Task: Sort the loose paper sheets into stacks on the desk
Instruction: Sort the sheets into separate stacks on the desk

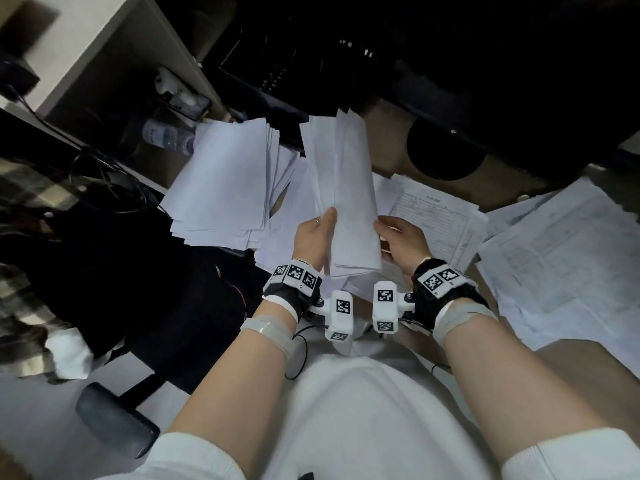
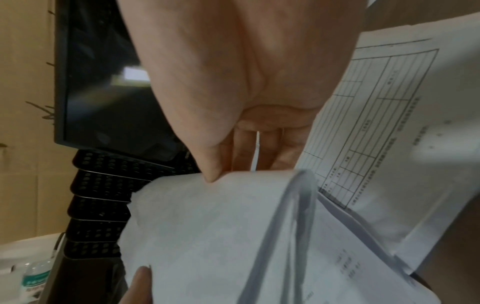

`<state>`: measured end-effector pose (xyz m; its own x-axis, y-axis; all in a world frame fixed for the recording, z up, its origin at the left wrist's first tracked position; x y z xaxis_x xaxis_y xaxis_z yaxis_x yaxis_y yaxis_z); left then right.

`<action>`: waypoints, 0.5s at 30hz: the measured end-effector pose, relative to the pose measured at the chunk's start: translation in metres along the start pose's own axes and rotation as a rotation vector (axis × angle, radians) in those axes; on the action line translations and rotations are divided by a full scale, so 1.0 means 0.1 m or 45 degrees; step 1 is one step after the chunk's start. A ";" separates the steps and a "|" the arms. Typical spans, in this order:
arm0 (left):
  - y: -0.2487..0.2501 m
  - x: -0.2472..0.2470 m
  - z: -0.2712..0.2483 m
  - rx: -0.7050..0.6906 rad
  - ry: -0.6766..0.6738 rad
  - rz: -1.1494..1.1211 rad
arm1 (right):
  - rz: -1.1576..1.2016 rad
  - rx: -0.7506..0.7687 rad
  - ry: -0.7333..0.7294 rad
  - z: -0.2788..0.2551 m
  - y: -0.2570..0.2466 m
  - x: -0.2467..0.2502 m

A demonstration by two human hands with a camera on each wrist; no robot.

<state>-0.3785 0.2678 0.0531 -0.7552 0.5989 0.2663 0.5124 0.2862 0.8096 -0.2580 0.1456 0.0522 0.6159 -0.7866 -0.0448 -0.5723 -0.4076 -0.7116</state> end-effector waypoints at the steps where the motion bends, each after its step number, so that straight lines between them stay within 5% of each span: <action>1: 0.04 -0.02 -0.04 0.016 0.007 -0.031 | -0.019 0.019 -0.002 -0.01 -0.01 0.05; 10: 0.14 -0.20 -0.21 -0.164 -0.023 0.119 | 0.010 0.085 -0.044 -0.22 -0.10 0.27; 15: 0.14 -0.19 -0.23 -0.153 0.083 0.107 | 0.138 -0.042 -0.015 -0.24 -0.20 0.50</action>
<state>-0.3665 0.2432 0.0715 -0.7388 0.5660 0.3658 0.5250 0.1432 0.8390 -0.2285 0.1034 0.0806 0.5555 -0.8215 -0.1286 -0.6534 -0.3356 -0.6786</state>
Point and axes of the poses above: each hand's wrist, its own z-axis towards the middle knuckle, its own x-axis out of the back of the hand, y = z × x, the point moved 1 cm from there along z, towards the middle knuckle, and after that the axes turned 1 degree about -x, right-handed, at the moved point
